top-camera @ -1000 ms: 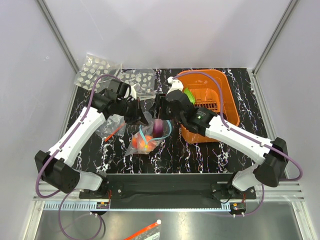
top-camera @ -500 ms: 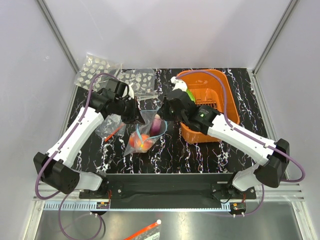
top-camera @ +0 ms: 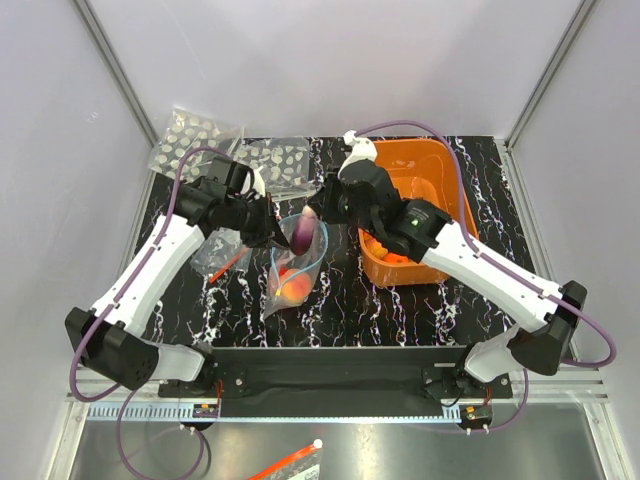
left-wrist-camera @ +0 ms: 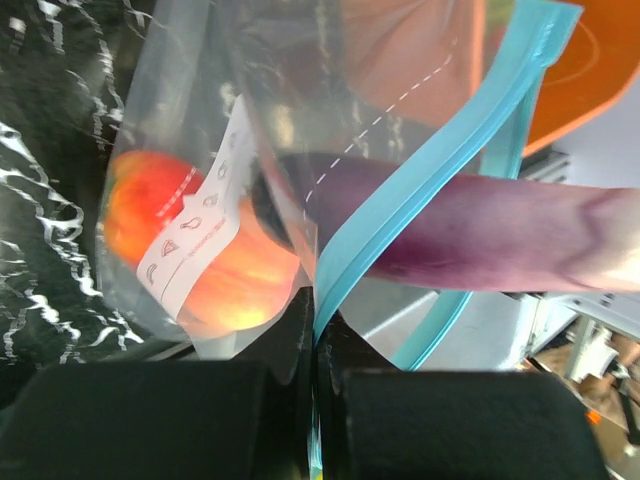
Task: Place the food in the zip-top bag and seal the zipper
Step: Place the fake vegetable in the zipper food storage bag.
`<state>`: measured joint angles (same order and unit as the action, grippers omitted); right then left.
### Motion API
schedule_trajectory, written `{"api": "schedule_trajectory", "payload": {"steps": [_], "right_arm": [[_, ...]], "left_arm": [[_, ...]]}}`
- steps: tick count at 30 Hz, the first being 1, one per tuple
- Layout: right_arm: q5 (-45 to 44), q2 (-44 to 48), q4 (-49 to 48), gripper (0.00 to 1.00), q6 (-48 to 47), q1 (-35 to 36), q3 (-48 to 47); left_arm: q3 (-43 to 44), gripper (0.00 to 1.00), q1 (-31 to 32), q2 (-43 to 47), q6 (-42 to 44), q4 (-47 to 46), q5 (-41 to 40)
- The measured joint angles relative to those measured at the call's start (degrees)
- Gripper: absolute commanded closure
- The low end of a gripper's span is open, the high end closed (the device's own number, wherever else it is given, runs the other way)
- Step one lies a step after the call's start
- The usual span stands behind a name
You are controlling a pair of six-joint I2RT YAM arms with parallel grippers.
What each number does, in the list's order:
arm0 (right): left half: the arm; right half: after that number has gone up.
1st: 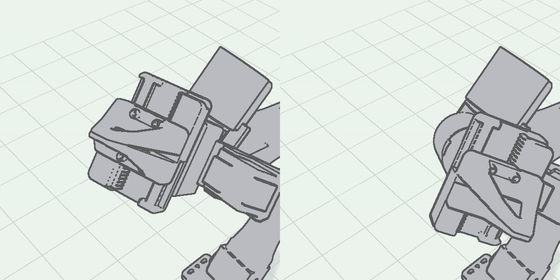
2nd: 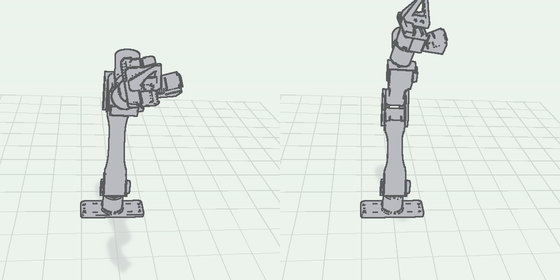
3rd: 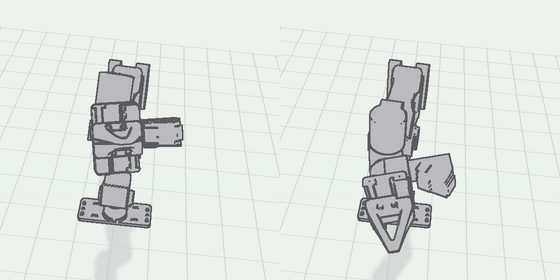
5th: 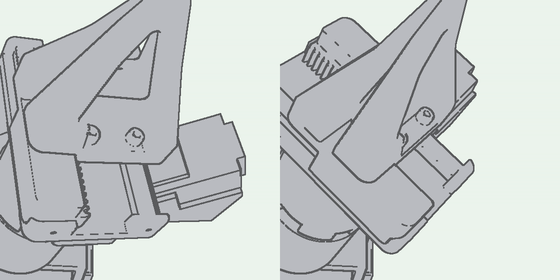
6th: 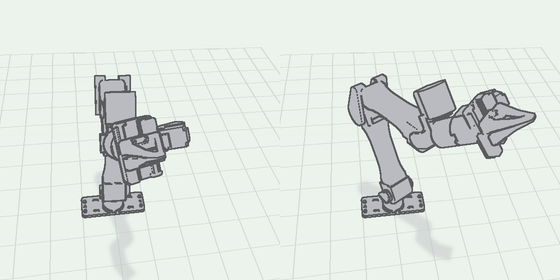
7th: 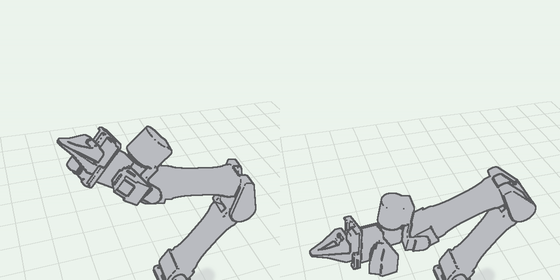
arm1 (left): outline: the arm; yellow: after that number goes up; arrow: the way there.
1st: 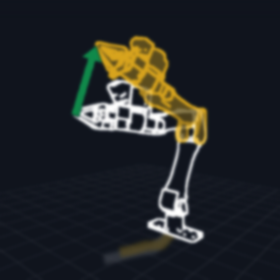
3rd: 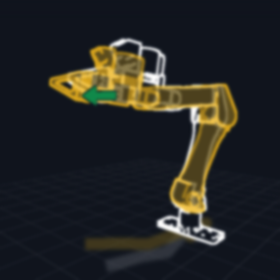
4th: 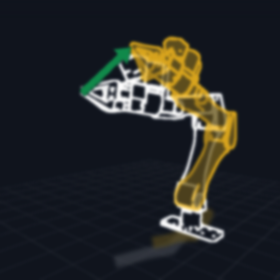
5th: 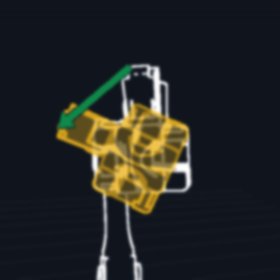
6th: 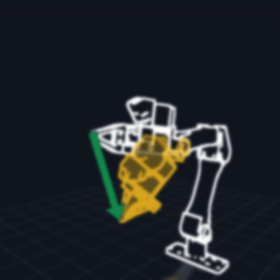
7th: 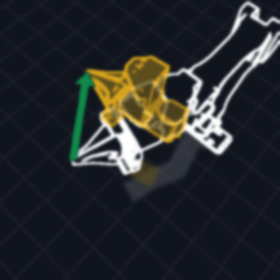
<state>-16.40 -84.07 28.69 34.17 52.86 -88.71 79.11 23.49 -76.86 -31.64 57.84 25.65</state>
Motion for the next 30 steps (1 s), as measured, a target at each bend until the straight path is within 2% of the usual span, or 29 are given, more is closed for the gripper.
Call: {"api": "schedule_trajectory", "payload": {"steps": [7, 13, 14, 16, 17, 19, 20, 23, 26, 30], "right_arm": [[-0.1, -2.2, -2.8, 0.98, -5.2, 0.3, -1.4], [-0.7, -2.5, -3.6, 0.91, -6.3, 2.7, 3.1], [-0.7, -2.6, -3.5, 0.76, -6.2, 3.0, 3.9], [-0.8, -3.0, -3.5, 0.57, -5.3, 3.4, 5.2], [-0.9, -3.1, -3.4, 0.34, -4.8, 3.5, 5.7], [-1.6, -3.1, -2.3, 0.13, -3.8, 3.6, 6.5], [-2.1, -3.1, -1.6, 0.11, -3.6, 3.7, 6.6], [-3.7, -3.1, 0.2, 0.14, -3.2, 3.7, 5.6], [-4.1, -3.2, 3.1, 0.22, -2.2, 3.5, 2.4], [-3.0, -4.5, 8.1, 0.29, 0.7, -0.2, -6.8]], "left_arm": [[2.0, 1.0, -0.5, 0.0, -2.1, 1.4, 4.5], [4.1, 1.0, -1.8, 0.0, -3.4, 1.6, 7.2], [4.1, 1.0, -1.9, 0.0, -3.4, 1.6, 7.4], [4.1, 1.0, -2.2, 0.0, -3.4, 1.7, 7.5], [4.1, 1.0, -2.4, -0.1, -3.4, 1.6, 7.5], [4.1, 1.0, -2.6, -0.2, -3.3, 1.7, 7.4], [4.1, 1.0, -2.6, -0.2, -3.2, 1.8, 7.2], [4.2, 1.0, -2.6, -0.2, -2.5, 2.1, 5.2], [4.2, 1.0, -2.6, -0.1, -1.1, 2.5, 1.9], [4.2, 1.0, -2.7, -0.1, 0.5, 3.3, -2.3]]}}
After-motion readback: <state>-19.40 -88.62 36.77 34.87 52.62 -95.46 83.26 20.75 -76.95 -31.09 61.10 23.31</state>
